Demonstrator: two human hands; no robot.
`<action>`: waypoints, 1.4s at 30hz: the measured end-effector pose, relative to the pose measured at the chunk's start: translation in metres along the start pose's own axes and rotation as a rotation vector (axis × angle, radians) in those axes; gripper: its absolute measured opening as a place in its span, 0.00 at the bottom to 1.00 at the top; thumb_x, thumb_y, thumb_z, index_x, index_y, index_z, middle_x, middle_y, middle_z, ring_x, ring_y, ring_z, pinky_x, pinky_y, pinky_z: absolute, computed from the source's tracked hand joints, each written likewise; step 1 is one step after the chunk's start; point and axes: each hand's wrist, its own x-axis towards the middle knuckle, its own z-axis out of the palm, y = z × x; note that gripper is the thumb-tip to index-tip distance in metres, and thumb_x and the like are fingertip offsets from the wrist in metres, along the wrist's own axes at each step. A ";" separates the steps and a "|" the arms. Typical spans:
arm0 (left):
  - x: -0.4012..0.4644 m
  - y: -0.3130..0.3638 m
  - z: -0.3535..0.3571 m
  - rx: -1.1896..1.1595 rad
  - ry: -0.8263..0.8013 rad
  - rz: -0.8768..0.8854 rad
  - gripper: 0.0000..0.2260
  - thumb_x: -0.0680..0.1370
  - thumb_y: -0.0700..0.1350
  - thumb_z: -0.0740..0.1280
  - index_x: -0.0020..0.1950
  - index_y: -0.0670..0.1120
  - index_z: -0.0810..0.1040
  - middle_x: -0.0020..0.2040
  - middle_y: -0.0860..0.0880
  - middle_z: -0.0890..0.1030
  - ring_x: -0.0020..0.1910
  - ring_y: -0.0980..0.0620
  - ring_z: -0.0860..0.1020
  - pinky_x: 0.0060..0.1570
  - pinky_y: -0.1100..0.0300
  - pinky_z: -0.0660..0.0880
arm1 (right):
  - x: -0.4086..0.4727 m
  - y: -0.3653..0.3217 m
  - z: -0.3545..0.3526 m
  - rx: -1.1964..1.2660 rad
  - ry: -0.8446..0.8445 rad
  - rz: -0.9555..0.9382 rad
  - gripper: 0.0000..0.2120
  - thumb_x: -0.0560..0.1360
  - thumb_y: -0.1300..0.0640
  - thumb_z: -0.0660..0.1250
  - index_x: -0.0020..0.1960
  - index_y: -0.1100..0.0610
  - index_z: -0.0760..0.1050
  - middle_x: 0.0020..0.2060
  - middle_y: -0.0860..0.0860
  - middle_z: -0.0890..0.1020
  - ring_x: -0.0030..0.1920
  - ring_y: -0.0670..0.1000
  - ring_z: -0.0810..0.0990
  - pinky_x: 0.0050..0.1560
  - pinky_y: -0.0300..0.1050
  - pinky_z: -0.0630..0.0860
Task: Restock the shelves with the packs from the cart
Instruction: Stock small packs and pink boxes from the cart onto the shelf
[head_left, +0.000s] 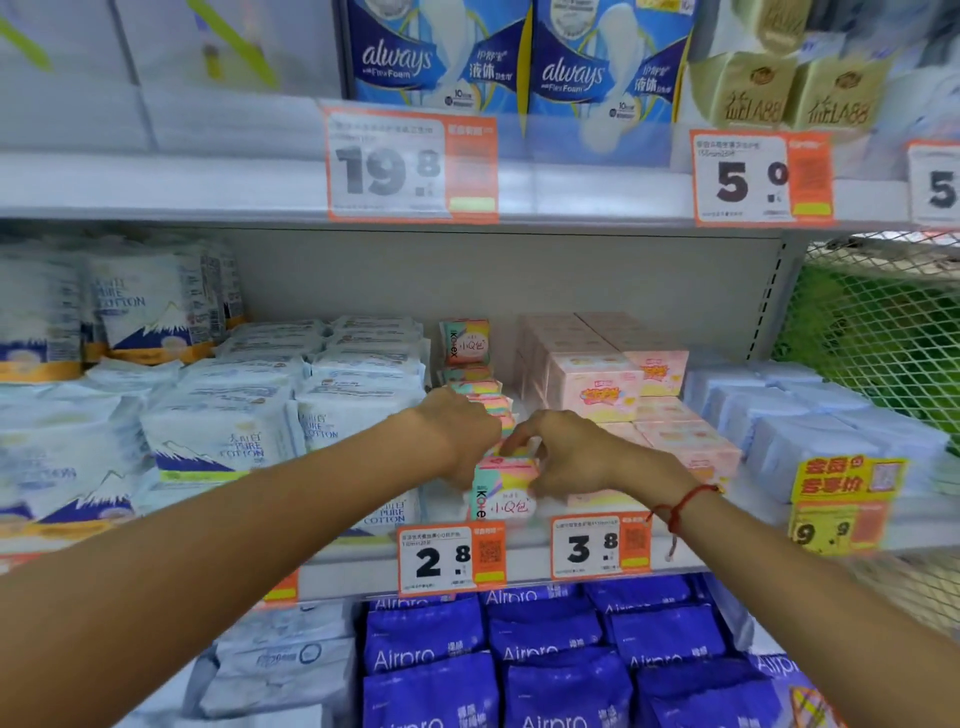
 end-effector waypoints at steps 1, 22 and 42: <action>-0.002 0.001 0.001 -0.005 0.006 -0.005 0.20 0.76 0.53 0.67 0.66 0.47 0.72 0.61 0.47 0.77 0.60 0.46 0.75 0.58 0.54 0.71 | -0.001 -0.002 0.003 0.009 0.011 -0.003 0.27 0.69 0.60 0.73 0.67 0.53 0.73 0.64 0.52 0.73 0.60 0.52 0.74 0.53 0.37 0.69; -0.064 -0.125 0.074 -0.293 0.140 -0.224 0.37 0.76 0.57 0.64 0.78 0.52 0.48 0.78 0.51 0.53 0.76 0.47 0.56 0.74 0.53 0.54 | 0.079 -0.089 0.030 0.682 0.263 0.006 0.35 0.67 0.62 0.75 0.70 0.56 0.62 0.58 0.48 0.76 0.56 0.47 0.74 0.53 0.37 0.71; -0.033 -0.136 0.065 -0.358 0.271 -0.314 0.37 0.69 0.60 0.71 0.74 0.52 0.61 0.72 0.52 0.67 0.68 0.49 0.68 0.63 0.52 0.68 | 0.110 -0.061 0.024 0.841 0.116 -0.073 0.23 0.74 0.56 0.70 0.66 0.50 0.68 0.55 0.42 0.78 0.54 0.38 0.78 0.49 0.30 0.75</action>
